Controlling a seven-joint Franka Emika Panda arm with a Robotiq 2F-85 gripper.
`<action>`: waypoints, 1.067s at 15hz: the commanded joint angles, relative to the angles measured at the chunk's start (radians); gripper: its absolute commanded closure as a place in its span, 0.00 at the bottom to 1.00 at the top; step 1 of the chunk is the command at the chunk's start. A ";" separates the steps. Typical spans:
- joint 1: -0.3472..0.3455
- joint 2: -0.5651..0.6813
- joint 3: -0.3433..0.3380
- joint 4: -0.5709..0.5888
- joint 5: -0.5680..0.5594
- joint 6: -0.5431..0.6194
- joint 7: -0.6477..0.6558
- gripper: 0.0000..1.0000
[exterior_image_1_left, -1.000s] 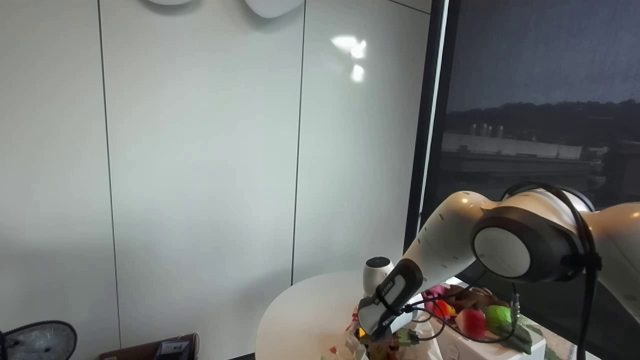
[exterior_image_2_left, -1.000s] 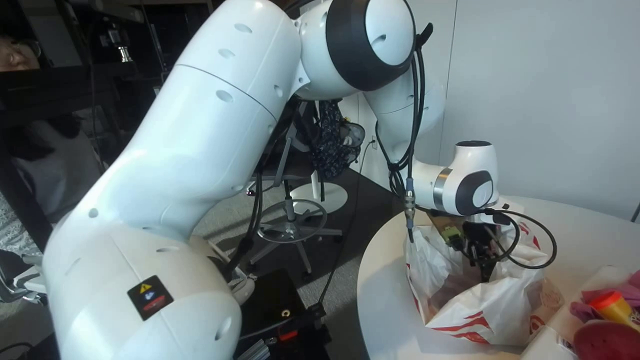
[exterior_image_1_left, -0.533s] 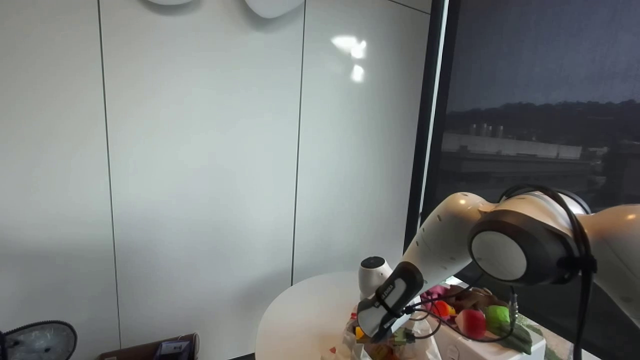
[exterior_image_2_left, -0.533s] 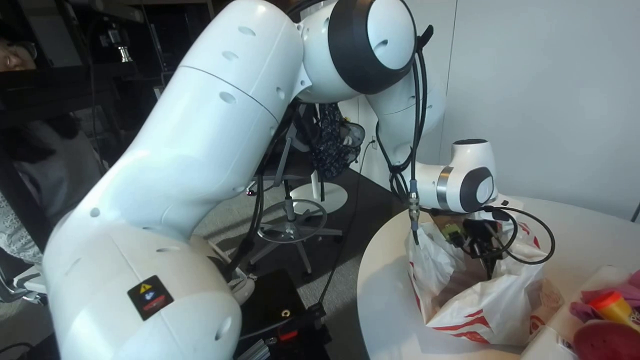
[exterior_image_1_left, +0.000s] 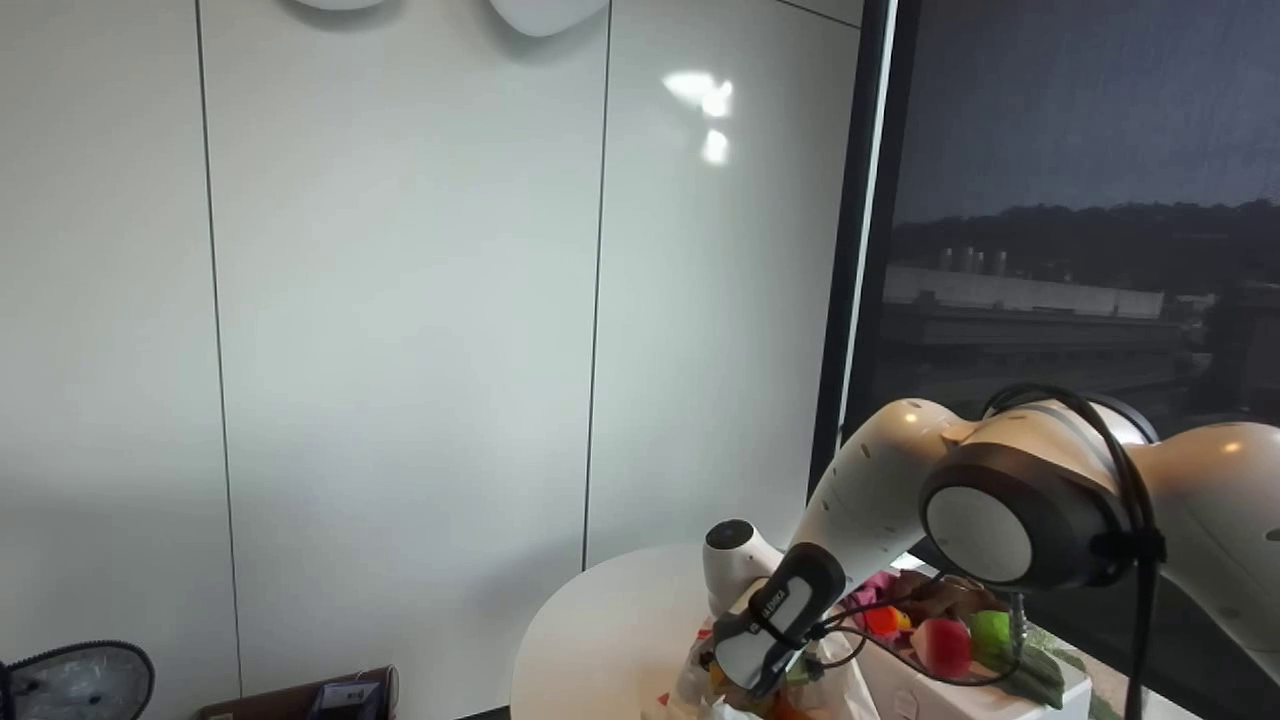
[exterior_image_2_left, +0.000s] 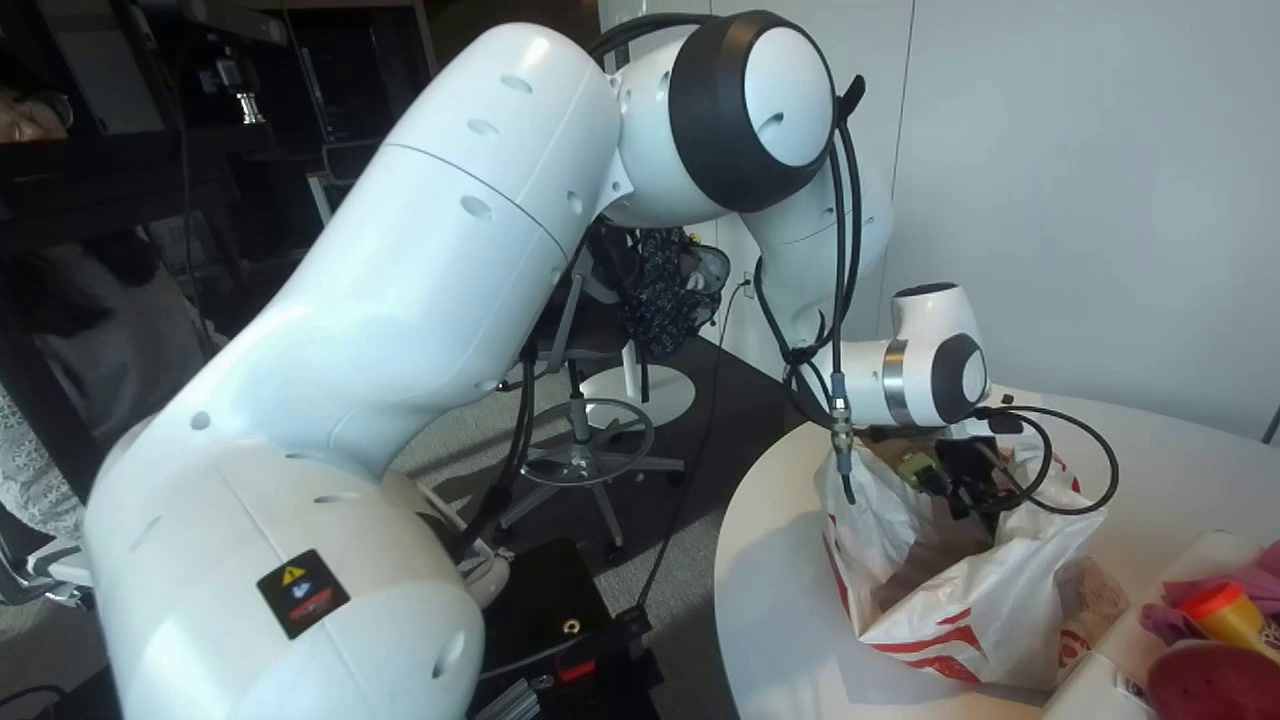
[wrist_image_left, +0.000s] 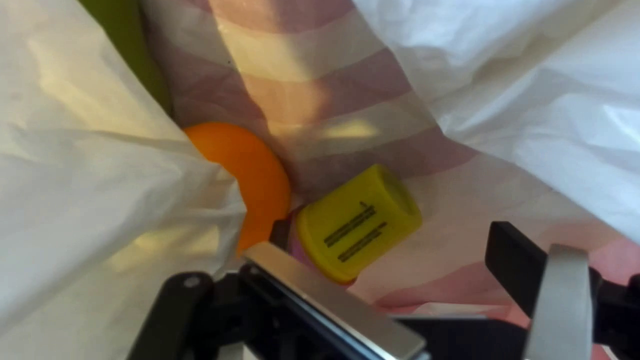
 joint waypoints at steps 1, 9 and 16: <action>0.015 0.057 -0.043 0.072 -0.058 0.002 0.018 0.00; -0.022 0.147 -0.047 0.170 -0.064 -0.003 -0.005 0.25; -0.041 0.151 -0.043 0.188 -0.053 -0.014 -0.012 0.73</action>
